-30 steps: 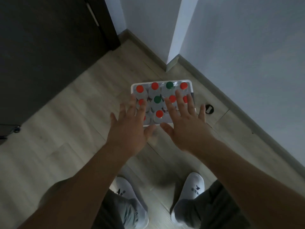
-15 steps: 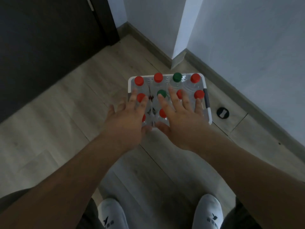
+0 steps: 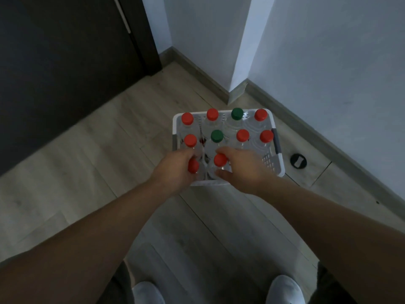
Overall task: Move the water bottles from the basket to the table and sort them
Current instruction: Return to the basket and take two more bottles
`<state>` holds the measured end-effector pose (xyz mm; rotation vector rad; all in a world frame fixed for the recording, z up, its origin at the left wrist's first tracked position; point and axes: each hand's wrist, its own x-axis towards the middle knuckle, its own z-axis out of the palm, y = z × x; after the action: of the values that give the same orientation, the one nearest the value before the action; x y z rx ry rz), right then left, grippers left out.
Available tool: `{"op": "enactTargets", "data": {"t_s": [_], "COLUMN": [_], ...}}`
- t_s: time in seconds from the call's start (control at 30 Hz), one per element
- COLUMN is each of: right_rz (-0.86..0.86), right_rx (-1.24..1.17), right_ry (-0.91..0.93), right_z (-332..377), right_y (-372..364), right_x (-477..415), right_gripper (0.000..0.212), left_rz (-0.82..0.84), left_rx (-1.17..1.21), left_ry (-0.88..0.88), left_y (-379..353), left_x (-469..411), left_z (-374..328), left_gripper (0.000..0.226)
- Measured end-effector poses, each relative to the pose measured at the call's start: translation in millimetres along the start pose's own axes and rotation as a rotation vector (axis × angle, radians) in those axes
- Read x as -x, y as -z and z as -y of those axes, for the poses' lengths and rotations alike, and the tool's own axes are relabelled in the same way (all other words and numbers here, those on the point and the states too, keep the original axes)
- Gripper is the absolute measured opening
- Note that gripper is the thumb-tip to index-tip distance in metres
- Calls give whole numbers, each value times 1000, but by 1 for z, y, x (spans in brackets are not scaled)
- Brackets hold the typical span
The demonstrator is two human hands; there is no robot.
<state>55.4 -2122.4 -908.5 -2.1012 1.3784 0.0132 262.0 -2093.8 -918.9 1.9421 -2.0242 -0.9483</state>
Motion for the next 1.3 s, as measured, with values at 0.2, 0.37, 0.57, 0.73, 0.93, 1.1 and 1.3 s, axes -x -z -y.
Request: {"op": "enactTargets", "data": {"t_s": [0.2,0.37,0.57,0.73,0.93,1.1,1.3], "right_rz": [-23,-33,-83,-208,-366,-409,-428], "right_rx": [-119,-146,-184,-182,-275,-382,-423], "right_ry": [-44,-50,14,108,167,167,250], "right_z": [-10,-11,-3,7,13,19,22], "right_y": [-13,-17,-5,20,40,52,51], "right_x": [-9,-10,-6,-6,2,12,22], "right_gripper": [26,23,18,27,29,39,29], "left_rz": [-26,-55,-73,-159,-227,-340,-415], "left_rx": [165,225,274,320,394,377,386], "left_ry": [37,12,-4,-80,-128,-189,-180], "left_y": [-10,-14,-7,14,45,62,62], "left_x": [1,2,5,11,19,23,30], "left_z": [19,17,14,4,-12,-31,-32], "left_gripper": [34,25,23,27,28,24,34]}}
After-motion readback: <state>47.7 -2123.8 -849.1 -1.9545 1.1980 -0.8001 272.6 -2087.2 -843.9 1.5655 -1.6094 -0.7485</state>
